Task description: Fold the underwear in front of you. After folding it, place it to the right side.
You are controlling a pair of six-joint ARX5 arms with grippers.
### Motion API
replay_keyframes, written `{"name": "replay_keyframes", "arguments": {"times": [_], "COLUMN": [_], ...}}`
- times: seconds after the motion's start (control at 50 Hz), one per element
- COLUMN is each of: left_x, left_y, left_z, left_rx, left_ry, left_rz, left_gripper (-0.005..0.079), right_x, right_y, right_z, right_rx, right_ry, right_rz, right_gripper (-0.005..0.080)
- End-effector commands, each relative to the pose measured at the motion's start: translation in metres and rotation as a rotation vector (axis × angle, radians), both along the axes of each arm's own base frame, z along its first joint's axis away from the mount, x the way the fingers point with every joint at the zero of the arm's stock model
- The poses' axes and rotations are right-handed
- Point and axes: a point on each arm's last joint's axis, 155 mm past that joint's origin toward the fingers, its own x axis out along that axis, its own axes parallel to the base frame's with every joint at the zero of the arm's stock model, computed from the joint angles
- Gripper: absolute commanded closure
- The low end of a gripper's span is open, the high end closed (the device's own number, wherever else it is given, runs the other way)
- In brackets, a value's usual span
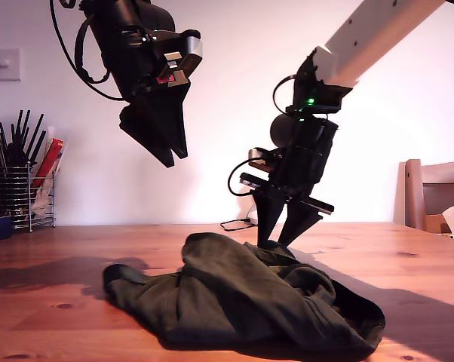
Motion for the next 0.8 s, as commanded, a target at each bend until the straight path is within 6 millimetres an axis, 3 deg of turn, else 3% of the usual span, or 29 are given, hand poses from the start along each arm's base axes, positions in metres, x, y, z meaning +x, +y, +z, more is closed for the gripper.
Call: {"name": "replay_keyframes", "arguments": {"times": [0.0, 0.16, 0.36, 0.78], "left_x": [-0.004, -0.004, -0.003, 0.004], "left_y": [0.001, 0.000, 0.000, 0.005], "left_z": [-0.015, -0.015, -0.015, -0.014], "left_rx": [0.017, 0.014, 0.012, 0.008], "left_ry": [0.042, 0.041, 0.039, 0.027], "left_rz": [0.000, -0.001, 0.000, 0.015], "left_gripper": [0.0334, 0.0335, 0.0335, 0.0335], "right_x": [-0.008, -0.012, -0.013, -0.016], "right_y": [0.000, -0.001, 0.009, 0.020], "right_z": [-0.019, -0.023, -0.023, -0.012], "right_rx": [-0.012, -0.018, -0.018, -0.017], "right_ry": [0.049, 0.066, 0.051, 0.047], "right_rz": [0.004, 0.005, 0.023, 0.023], "right_gripper": [0.0444, 0.0477, 0.0763, 0.0764]}}
